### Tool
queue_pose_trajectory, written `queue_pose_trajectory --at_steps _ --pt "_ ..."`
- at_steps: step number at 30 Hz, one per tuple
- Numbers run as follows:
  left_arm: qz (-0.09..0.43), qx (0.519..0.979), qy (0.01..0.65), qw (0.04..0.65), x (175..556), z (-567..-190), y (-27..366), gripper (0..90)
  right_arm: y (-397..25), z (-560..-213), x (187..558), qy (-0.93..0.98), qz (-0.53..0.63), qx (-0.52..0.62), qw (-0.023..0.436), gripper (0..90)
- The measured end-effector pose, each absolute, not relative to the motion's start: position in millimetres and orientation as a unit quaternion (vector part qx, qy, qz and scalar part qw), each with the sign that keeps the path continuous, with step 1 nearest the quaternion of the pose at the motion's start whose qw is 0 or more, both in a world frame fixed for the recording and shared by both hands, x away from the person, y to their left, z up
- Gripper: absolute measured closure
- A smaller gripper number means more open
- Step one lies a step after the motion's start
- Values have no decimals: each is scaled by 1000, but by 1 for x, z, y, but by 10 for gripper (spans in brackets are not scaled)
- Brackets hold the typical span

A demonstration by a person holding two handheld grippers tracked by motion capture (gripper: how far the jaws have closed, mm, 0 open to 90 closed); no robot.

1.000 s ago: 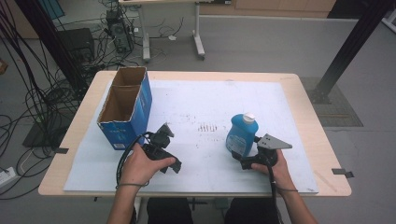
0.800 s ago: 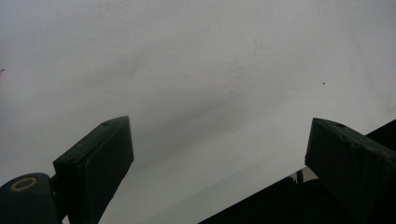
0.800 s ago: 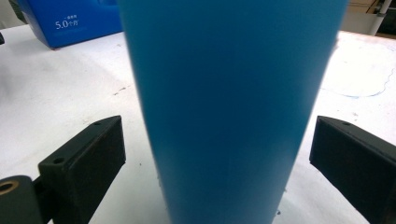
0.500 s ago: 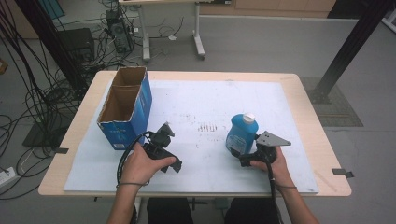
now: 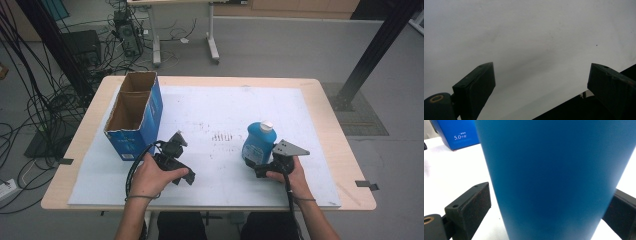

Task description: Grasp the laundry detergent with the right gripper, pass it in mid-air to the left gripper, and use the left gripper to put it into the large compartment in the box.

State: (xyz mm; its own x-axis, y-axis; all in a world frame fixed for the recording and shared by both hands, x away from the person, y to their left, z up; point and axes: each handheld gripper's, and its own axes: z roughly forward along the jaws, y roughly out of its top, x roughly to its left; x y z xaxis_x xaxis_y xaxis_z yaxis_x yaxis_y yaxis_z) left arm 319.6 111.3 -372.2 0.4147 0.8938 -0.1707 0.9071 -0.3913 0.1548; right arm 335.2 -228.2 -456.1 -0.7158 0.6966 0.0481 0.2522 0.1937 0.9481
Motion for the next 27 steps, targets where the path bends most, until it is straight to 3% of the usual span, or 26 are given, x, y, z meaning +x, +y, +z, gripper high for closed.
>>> queue_pose_trajectory --at_steps 27 --pt "-29 835 537 114 321 -370 111 81 -227 -456 335 745 551 318 201 34"
